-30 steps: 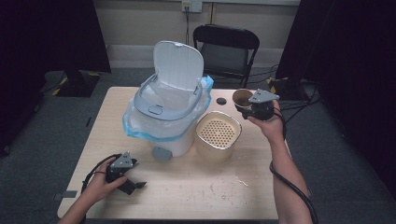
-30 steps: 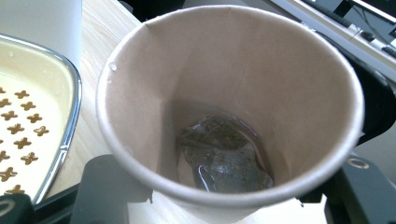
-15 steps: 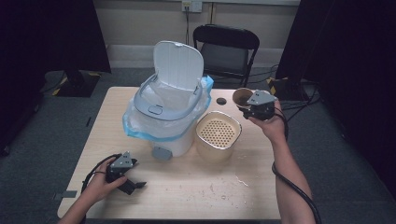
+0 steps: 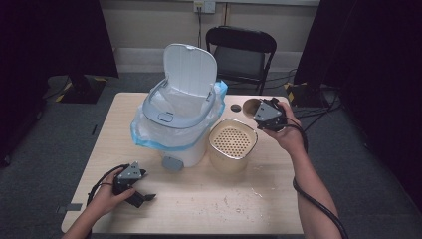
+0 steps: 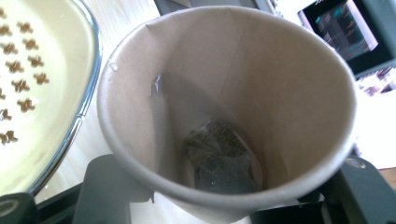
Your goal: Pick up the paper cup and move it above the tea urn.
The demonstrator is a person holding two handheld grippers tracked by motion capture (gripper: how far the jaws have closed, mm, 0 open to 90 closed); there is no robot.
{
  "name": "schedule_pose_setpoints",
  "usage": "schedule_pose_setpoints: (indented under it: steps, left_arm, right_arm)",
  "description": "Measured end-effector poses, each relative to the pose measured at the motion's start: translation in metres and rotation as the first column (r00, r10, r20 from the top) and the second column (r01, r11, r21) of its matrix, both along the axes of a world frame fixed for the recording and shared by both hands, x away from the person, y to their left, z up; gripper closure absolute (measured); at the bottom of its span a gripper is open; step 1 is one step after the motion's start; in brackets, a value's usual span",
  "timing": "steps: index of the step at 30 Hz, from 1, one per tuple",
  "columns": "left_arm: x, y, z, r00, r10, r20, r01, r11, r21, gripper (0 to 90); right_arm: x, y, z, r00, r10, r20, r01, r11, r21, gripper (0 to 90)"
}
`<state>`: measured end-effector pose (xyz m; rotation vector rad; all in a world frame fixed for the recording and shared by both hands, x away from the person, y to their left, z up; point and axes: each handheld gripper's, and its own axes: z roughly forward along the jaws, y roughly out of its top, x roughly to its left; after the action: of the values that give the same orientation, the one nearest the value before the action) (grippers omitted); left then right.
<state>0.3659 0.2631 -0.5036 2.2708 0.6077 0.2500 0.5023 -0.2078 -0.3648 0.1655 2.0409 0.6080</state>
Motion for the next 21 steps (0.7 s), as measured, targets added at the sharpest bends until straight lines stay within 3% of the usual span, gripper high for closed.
schedule_pose_setpoints:
  steps: [1, 2, 3, 4, 5, 6, 7, 8, 9, 10, 11, 12, 13, 14, 15, 16, 17, 18, 19, 20, 21]
  left_arm:
    - [0.0, 0.0, 0.0, 1.0, 0.0, 0.0, 0.0, 1.0, 0.0, 0.0]
    - [0.0, 0.0, 0.0, 1.0, 0.0, 0.0, 0.0, 1.0, 0.0, 0.0]
    - [0.0, 0.0, 0.0, 1.0, 0.0, 0.0, 0.0, 1.0, 0.0, 0.0]
    - [0.0, 0.0, 0.0, 1.0, 0.0, 0.0, 0.0, 1.0, 0.0, 0.0]
    - [0.0, 0.0, 0.0, 1.0, -0.001, 0.0, 0.001, 1.0, 0.0, 0.0]
    - [0.0, 0.0, 0.0, 1.0, 0.0, -0.008, 0.0, 1.0, -0.001, 0.0]
    - [0.0, 0.0, 0.0, 1.0, 0.0, -0.007, 0.0, 1.0, -0.001, 0.0]
    - [0.0, 0.0, 0.0, 1.0, 0.0, -0.007, 0.0, 1.0, 0.0, 0.0]
    - [0.0, 0.0, 0.0, 1.0, 0.0, -0.007, 0.0, 1.0, -0.001, 0.0]
    - [0.0, 0.0, 0.0, 1.0, 0.0, -0.007, 0.0, 1.0, -0.001, 0.0]
    - [0.0, 0.0, 0.0, 1.0, 0.0, -0.007, 0.0, 1.0, -0.001, 0.0]
    - [0.0, 0.0, 0.0, 1.0, 0.0, -0.007, 0.0, 1.0, -0.001, 0.0]
    - [0.0, 0.0, 0.0, 1.0, 0.0, -0.007, 0.0, 1.0, -0.001, 0.0]
    - [0.0, 0.0, 0.0, 1.0, 0.0, -0.007, 0.0, 1.0, -0.001, 0.0]
    - [0.0, 0.0, 0.0, 1.0, 0.0, -0.007, 0.0, 1.0, -0.001, 0.0]
    - [0.0, 0.0, 0.0, 1.0, 0.0, -0.007, 0.0, 1.0, -0.001, 0.0]
    - [0.0, 0.0, 0.0, 1.0, 0.0, -0.007, 0.0, 1.0, -0.001, 0.0]
    - [0.0, 0.0, 0.0, 1.0, 0.0, -0.007, 0.0, 1.0, -0.001, 0.0]
    - [0.0, 0.0, 0.0, 1.0, 0.0, -0.007, 0.0, 1.0, -0.001, 0.0]
    - [0.0, 0.0, 0.0, 1.0, 0.0, -0.007, 0.0, 1.0, -0.001, 0.0]
    - [0.0, 0.0, 0.0, 1.0, 0.0, -0.007, 0.0, 1.0, -0.001, 0.0]
  right_arm:
    - [-0.004, 0.005, 0.001, 0.999, 0.009, 0.045, -0.006, 0.997, -0.073, 39.6]
    - [-0.015, 0.018, 0.003, 0.9879, 0.076, 0.135, -0.041, 0.968, -0.249, 40.0]
    - [-0.015, 0.018, 0.003, 0.9879, 0.076, 0.135, -0.041, 0.968, -0.249, 40.0]
    - [-0.026, 0.032, 0.0, 0.9695, 0.131, 0.207, -0.028, 0.899, -0.437, 40.2]
    - [-0.026, 0.032, 0.0, 0.9695, 0.131, 0.207, -0.028, 0.899, -0.437, 40.2]
    - [-0.029, 0.037, -0.002, 0.9609, 0.162, 0.224, -0.036, 0.877, -0.479, 40.2]
    - [-0.031, 0.041, -0.004, 0.9444, 0.18, 0.275, 0.009, 0.822, -0.569, 40.3]
    - [-0.033, 0.043, -0.008, 0.9331, 0.184, 0.309, 0.048, 0.787, -0.615, 40.4]
    - [-0.034, 0.043, -0.008, 0.9258, 0.205, 0.318, 0.043, 0.778, -0.627, 40.4]
    - [-0.036, 0.044, -0.01, 0.8967, 0.239, 0.372, 0.081, 0.739, -0.669, 40.4]
    - [-0.036, 0.044, -0.01, 0.8967, 0.239, 0.372, 0.081, 0.739, -0.669, 40.4]
    - [-0.036, 0.045, -0.009, 0.8876, 0.264, 0.377, 0.066, 0.737, -0.673, 40.4]
    - [-0.038, 0.045, -0.009, 0.8748, 0.27, 0.402, 0.086, 0.729, -0.679, 40.4]
    - [-0.04, 0.047, -0.007, 0.8615, 0.296, 0.412, 0.086, 0.715, -0.694, 40.4]
    - [-0.04, 0.047, -0.007, 0.8615, 0.296, 0.412, 0.086, 0.715, -0.694, 40.4]
    - [-0.042, 0.047, -0.007, 0.844, 0.316, 0.434, 0.099, 0.703, -0.705, 40.4]
    - [-0.043, 0.047, -0.007, 0.8353, 0.313, 0.452, 0.117, 0.702, -0.703, 40.4]
    - [-0.043, 0.047, -0.006, 0.8398, 0.31, 0.446, 0.108, 0.71, -0.696, 40.4]
    - [-0.044, 0.047, -0.006, 0.8302, 0.321, 0.456, 0.115, 0.701, -0.704, 40.4]
    - [-0.044, 0.047, -0.005, 0.8279, 0.327, 0.455, 0.12, 0.69, -0.714, 40.4]
    - [-0.045, 0.048, -0.005, 0.8299, 0.334, 0.447, 0.112, 0.685, -0.72, 40.4]
